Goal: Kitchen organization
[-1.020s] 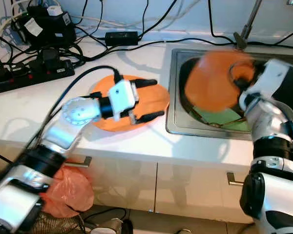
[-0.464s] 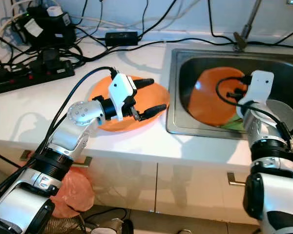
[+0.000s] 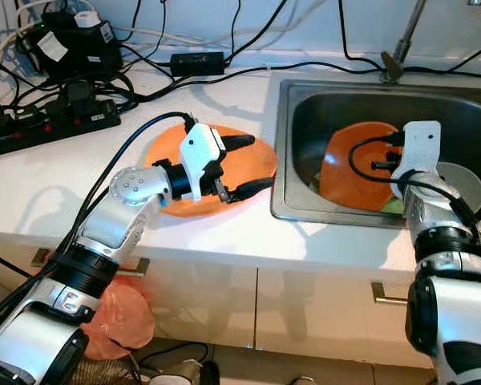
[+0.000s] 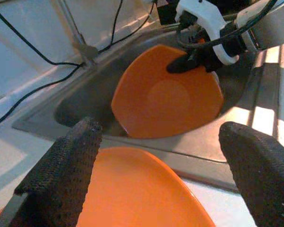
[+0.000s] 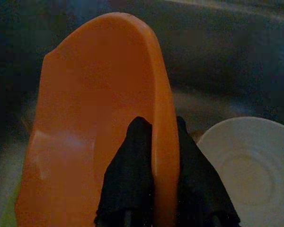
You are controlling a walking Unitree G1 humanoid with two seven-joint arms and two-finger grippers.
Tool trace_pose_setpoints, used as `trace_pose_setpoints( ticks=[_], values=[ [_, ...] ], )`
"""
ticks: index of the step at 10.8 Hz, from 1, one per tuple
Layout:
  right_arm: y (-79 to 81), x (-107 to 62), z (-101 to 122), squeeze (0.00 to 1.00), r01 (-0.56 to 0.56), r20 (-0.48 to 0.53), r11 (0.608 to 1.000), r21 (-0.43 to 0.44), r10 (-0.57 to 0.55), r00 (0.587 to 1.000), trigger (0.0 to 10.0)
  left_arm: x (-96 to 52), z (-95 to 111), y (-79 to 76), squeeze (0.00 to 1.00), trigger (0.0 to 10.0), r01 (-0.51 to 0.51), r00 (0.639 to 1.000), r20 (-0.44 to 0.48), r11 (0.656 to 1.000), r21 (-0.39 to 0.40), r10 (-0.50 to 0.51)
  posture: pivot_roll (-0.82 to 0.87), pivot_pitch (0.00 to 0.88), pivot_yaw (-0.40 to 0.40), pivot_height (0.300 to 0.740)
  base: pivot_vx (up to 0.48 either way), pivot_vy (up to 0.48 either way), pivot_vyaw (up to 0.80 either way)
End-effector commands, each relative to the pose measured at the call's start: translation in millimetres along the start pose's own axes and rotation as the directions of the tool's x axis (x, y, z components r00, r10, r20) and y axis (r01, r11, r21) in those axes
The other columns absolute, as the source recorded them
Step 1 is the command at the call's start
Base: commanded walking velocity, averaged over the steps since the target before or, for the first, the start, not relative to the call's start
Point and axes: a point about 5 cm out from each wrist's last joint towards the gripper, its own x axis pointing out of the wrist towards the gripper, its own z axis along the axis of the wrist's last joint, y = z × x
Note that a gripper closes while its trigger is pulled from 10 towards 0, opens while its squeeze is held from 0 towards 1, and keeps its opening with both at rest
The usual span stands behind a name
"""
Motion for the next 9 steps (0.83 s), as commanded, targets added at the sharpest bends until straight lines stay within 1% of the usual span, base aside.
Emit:
trace_pose_setpoints(
  ticks=[1,2,7,9],
  values=[
    [0.1,1.0,16.1,0.93,-0.002,0.059,1.000,0.000,0.002,0.998,10.0,-1.2,3.4,-0.6,1.00,10.0,0.015,1.000,-0.004,1.000,0.022,-0.015,0.08,0.052,0.068,0.740,0.000,0.000,0.00],
    [1.4,1.3,16.0,1.00,-0.006,0.059,1.000,0.001,0.006,0.998,10.0,-1.4,3.4,-0.6,1.00,10.0,0.018,1.000,-0.007,1.000,0.021,-0.018,0.08,0.052,0.068,0.740,0.000,0.000,0.00],
    [2.2,2.0,17.9,1.00,-0.023,0.069,1.000,0.018,0.022,0.997,10.0,-3.0,4.1,2.7,1.00,10.0,0.017,1.000,-0.017,1.000,0.025,-0.017,0.08,0.050,0.073,0.740,0.000,0.000,0.00],
    [6.6,1.9,23.7,1.00,-0.068,0.093,0.997,0.035,0.065,0.994,10.0,-4.1,4.2,2.6,1.00,10.0,0.025,0.999,-0.032,0.999,0.040,-0.023,0.09,0.050,0.072,0.740,0.000,0.000,0.00]
  ],
)
